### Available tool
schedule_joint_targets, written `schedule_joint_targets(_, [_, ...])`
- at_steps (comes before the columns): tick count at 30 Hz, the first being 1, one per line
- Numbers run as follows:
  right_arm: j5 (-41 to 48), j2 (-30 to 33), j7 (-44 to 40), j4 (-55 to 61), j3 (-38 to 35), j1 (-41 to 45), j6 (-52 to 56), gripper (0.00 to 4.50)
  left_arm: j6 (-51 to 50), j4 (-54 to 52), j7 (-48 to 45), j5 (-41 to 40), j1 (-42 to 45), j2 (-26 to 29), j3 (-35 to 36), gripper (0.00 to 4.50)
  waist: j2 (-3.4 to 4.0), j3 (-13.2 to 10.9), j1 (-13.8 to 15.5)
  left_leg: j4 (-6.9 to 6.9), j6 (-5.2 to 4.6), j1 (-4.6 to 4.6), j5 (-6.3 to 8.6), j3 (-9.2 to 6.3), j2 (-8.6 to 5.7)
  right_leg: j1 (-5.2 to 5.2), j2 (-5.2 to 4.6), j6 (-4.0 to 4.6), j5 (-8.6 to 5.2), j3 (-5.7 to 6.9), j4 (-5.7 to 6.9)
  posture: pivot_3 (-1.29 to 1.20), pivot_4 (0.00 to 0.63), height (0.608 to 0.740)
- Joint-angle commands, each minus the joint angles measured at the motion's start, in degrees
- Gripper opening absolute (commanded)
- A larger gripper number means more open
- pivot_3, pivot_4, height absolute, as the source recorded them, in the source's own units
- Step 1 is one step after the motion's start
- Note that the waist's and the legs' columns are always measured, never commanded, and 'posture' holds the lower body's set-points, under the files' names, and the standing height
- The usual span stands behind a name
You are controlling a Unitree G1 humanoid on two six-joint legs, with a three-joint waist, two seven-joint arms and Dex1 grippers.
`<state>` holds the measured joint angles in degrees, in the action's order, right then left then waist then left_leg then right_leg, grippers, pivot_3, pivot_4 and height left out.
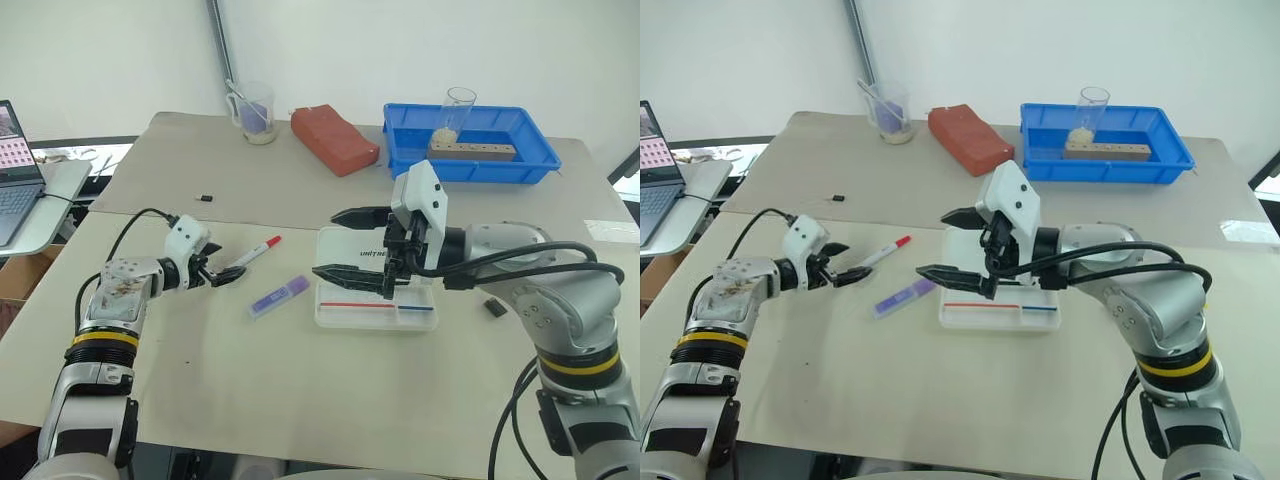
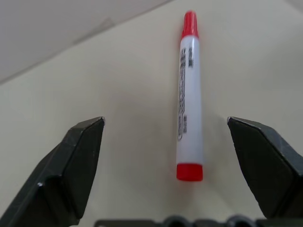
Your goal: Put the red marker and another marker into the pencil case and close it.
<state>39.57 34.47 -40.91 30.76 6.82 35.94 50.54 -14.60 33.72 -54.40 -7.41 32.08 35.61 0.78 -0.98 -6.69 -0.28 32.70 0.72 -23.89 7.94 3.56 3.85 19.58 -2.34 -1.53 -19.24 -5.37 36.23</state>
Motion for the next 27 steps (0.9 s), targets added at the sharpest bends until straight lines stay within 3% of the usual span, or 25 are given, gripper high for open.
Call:
schedule_joint_targets(1, [0.50,-0.11,0.13,0.95,-0.83,1.55,0.16,4.50,2.67,1.79,-1.77,0.38,2.61,-0.28,-0.76,2.75,0.00,0.00,0.02,0.00,0.00,-0.01,0.00,0.00,0.00,0.01,0.01,0.01,0.00,0.02,0.00,0.00,0.150,0.740])
schedule_joint_targets(5, [0.50,0.13,0.02,0.99,-1.08,1.52,0.17,4.50,3.65,2.85,-2.72,1.03,3.14,-0.30,-1.48,0.70,0.00,0.01,-0.42,0.00,-0.01,-0.03,0.00,0.01,0.00,-0.09,0.03,0.02,0.01,0.01,0.08,0.00,0.150,0.740])
schedule_joint_targets(7, [0.66,0.18,0.15,0.97,-1.44,1.48,0.29,4.50,3.63,2.09,-2.76,0.99,2.89,-0.14,-1.33,0.19,0.02,0.02,-0.48,0.00,-0.01,-0.03,0.00,0.00,0.02,-0.16,0.09,0.02,0.01,0.01,0.11,0.00,0.150,0.740])
schedule_joint_targets(13, [-0.71,3.49,-0.95,1.53,-2.42,-2.62,-0.88,4.50,-0.93,-8.25,-1.79,-2.62,5.11,1.41,2.28,0.19,-0.03,0.01,-0.25,0.00,-0.01,-0.06,-0.01,-0.02,0.05,-0.16,0.13,0.02,0.00,0.03,0.11,0.00,0.150,0.740])
schedule_joint_targets(16, [-2.77,7.56,-2.34,3.13,-3.28,-7.74,-2.90,4.50,-4.74,-21.33,-4.41,-6.71,6.19,2.56,2.69,0.19,-0.04,0.02,-0.09,0.02,0.00,-0.19,-0.01,-0.02,0.03,-0.15,0.10,0.01,0.01,0.04,0.05,0.00,0.150,0.740])
schedule_joint_targets(21, [-3.37,13.30,-3.93,3.88,-7.93,-14.48,-3.56,4.50,-7.02,-36.64,-6.75,-5.29,6.28,1.80,-5.90,0.19,0.26,0.19,-0.25,0.04,0.00,-0.16,-0.01,0.00,-0.03,-0.28,0.08,-0.03,0.01,0.01,-0.08,0.00,0.150,0.740])
schedule_joint_targets(27, [0.58,18.01,-5.45,6.03,-14.15,-19.81,-0.18,4.50,-6.41,-40.08,-6.95,-1.87,6.82,-5.14,-17.78,0.19,0.21,0.16,-0.63,0.05,-0.01,0.00,-0.01,-0.10,-0.04,-0.38,0.23,-0.06,-0.01,-0.07,-0.08,0.00,0.150,0.740])
